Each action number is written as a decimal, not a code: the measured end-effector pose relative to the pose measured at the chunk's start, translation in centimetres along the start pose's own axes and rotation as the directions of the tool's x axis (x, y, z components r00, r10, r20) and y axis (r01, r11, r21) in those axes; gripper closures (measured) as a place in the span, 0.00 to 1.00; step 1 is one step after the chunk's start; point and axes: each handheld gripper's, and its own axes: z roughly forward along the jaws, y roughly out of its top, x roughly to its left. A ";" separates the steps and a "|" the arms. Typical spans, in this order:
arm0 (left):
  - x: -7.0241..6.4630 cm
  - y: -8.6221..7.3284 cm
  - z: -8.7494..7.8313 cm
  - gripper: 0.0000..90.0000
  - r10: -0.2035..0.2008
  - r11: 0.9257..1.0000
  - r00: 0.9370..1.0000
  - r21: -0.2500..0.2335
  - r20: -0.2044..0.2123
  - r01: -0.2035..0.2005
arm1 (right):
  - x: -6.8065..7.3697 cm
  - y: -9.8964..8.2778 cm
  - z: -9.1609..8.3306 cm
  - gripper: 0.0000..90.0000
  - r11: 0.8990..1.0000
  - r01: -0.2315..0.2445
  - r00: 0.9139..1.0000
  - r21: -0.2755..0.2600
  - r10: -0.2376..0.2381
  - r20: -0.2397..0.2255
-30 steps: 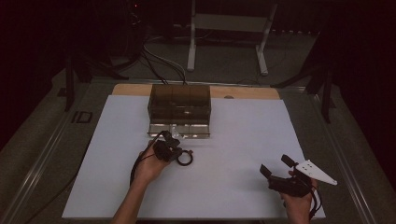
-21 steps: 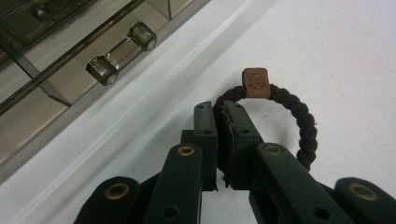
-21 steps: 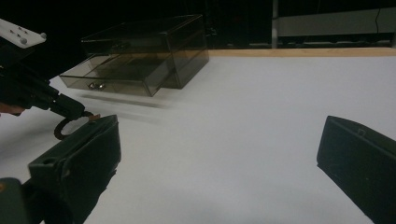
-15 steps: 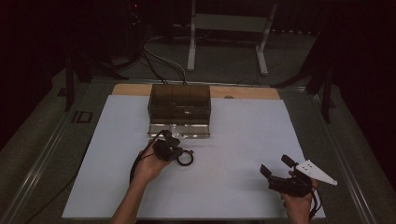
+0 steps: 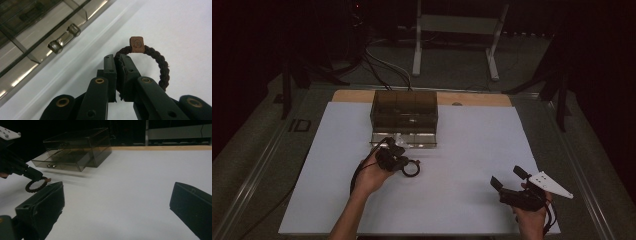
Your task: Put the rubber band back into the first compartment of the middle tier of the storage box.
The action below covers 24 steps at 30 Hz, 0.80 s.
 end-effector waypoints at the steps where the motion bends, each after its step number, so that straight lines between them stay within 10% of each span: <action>1: 0.0 0.1 -0.1 0.96 -0.002 1.000 1.000 -0.005 0.005 0.002 | 0.0 0.0 0.0 0.00 1.000 0.000 1.000 0.000 0.000 0.001; 24: 0.1 1.1 -1.4 0.96 0.026 1.000 1.000 0.001 0.008 -0.026 | 0.0 0.0 0.0 0.00 1.000 0.001 1.000 0.004 -0.001 0.002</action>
